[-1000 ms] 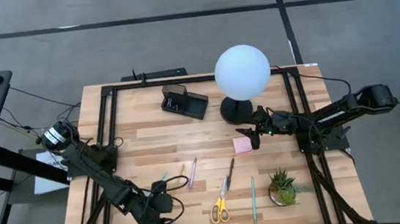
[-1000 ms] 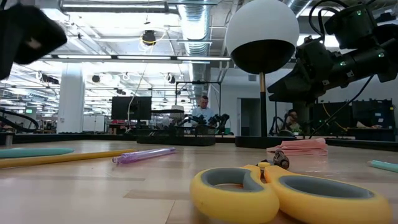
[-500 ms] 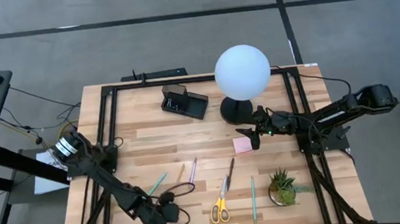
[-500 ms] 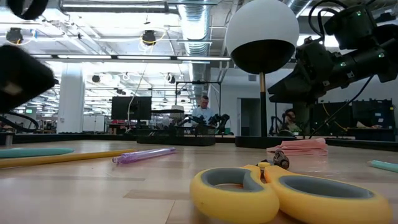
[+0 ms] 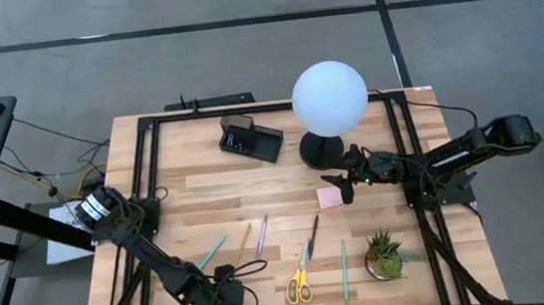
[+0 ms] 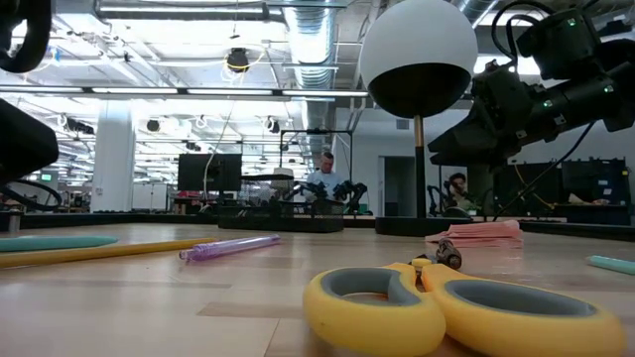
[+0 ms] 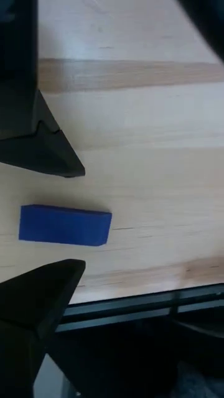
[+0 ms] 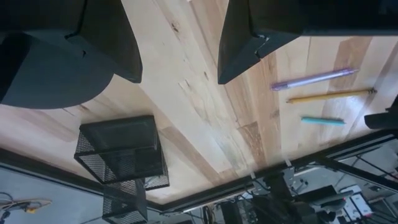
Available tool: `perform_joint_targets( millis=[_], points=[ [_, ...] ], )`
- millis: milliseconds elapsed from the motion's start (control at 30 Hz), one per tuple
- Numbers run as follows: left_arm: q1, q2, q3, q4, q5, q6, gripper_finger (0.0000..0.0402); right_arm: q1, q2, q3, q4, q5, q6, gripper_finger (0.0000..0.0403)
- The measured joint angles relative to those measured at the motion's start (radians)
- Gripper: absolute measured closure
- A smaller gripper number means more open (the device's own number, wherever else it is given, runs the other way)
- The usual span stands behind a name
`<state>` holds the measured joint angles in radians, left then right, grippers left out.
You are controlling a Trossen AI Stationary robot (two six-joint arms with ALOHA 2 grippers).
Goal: Pick and place office supplies into organizer
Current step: Put the blue eraser into the black desk organizer
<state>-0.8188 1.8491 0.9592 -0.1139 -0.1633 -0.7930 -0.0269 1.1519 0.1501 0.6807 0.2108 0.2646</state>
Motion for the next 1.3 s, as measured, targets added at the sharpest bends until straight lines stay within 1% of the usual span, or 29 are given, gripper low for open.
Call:
perform_joint_targets(
  millis=[333,467,567,667,900,1067,1300],
  points=[
    [-0.039,0.002,-0.002,0.017,-0.033,-0.115,0.0171,0.000,0.000,0.000,0.000,0.000,-0.001,0.0198],
    [-0.056,0.008,0.042,-0.016,-0.036,-0.102,0.0171,0.000,0.000,0.000,0.000,0.000,-0.002,0.0198],
    [-0.060,0.007,0.078,-0.076,-0.043,-0.098,0.0171,0.000,0.000,0.000,0.000,0.000,-0.002,0.0198],
    [-0.058,0.014,0.082,-0.151,-0.053,-0.099,0.0171,0.000,0.000,0.000,0.000,0.000,-0.002,0.0198],
    [-0.060,0.074,0.113,-0.156,-0.072,-0.093,0.0171,0.000,0.000,0.000,0.000,0.000,-0.002,0.0198],
    [-0.073,0.081,0.147,-0.192,-0.128,-0.089,0.0171,0.000,0.000,0.000,0.000,0.000,-0.002,0.0198],
    [-0.089,0.083,0.151,-0.202,-0.161,-0.105,0.0171,0.000,0.000,0.000,0.000,0.000,-0.002,0.0198]
  ],
)
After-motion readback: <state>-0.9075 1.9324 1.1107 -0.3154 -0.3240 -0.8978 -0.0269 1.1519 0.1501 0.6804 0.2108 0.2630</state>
